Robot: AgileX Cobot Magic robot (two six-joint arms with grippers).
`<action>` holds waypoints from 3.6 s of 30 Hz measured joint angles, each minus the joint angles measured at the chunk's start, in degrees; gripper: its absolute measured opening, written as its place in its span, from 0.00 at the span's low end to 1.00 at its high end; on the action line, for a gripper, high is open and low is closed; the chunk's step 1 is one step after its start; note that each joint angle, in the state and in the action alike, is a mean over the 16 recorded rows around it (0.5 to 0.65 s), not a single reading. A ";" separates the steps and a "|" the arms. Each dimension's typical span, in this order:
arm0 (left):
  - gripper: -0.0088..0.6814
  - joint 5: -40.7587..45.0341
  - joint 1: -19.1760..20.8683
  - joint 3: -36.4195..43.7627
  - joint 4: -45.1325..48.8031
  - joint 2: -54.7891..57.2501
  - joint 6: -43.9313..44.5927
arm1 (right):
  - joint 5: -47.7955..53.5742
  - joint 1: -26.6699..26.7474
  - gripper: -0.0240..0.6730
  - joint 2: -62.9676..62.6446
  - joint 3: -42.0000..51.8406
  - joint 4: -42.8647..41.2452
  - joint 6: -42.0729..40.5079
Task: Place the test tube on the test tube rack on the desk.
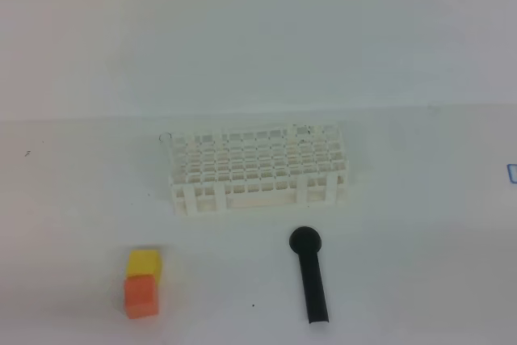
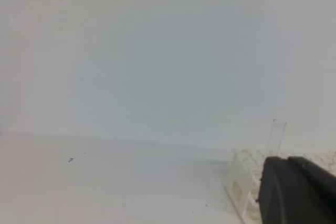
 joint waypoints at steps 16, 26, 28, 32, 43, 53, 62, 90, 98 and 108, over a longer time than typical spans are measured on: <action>0.01 0.00 0.00 0.00 0.00 0.05 -0.01 | -3.16 -2.98 0.03 -13.30 8.85 36.52 -36.11; 0.01 0.00 0.00 0.00 0.00 0.05 -0.01 | -4.06 -2.98 0.03 -13.31 10.75 73.53 -76.80; 0.01 0.00 0.00 -0.11 -0.01 0.12 -0.01 | -4.29 -2.98 0.03 -13.40 11.12 75.38 -78.73; 0.01 0.00 0.00 -0.11 -0.01 0.12 -0.01 | -2.97 -2.98 0.03 -14.39 11.56 76.67 -79.94; 0.01 -0.07 0.00 -0.17 0.06 0.12 0.00 | 7.45 -2.98 0.03 -18.24 11.47 77.44 -80.27; 0.01 -0.12 0.01 -0.40 0.07 0.27 0.01 | 9.90 -2.98 0.03 -19.00 11.27 77.78 -80.28; 0.01 -0.12 0.01 -0.29 0.08 0.27 0.01 | 10.03 -2.98 0.03 -19.00 11.25 77.84 -80.28; 0.01 -7.80 -7.25 -0.17 46.54 0.08 -51.47 | 10.05 -2.98 0.03 -19.00 11.25 78.03 -80.28; 0.01 -0.66 -9.62 -0.17 67.58 0.08 -69.40 | 10.07 -2.98 0.03 -19.00 11.25 78.12 -80.28; 0.01 10.12 -12.60 -0.28 70.64 0.17 -72.35 | 10.10 -2.98 0.03 -19.00 11.25 78.22 -80.28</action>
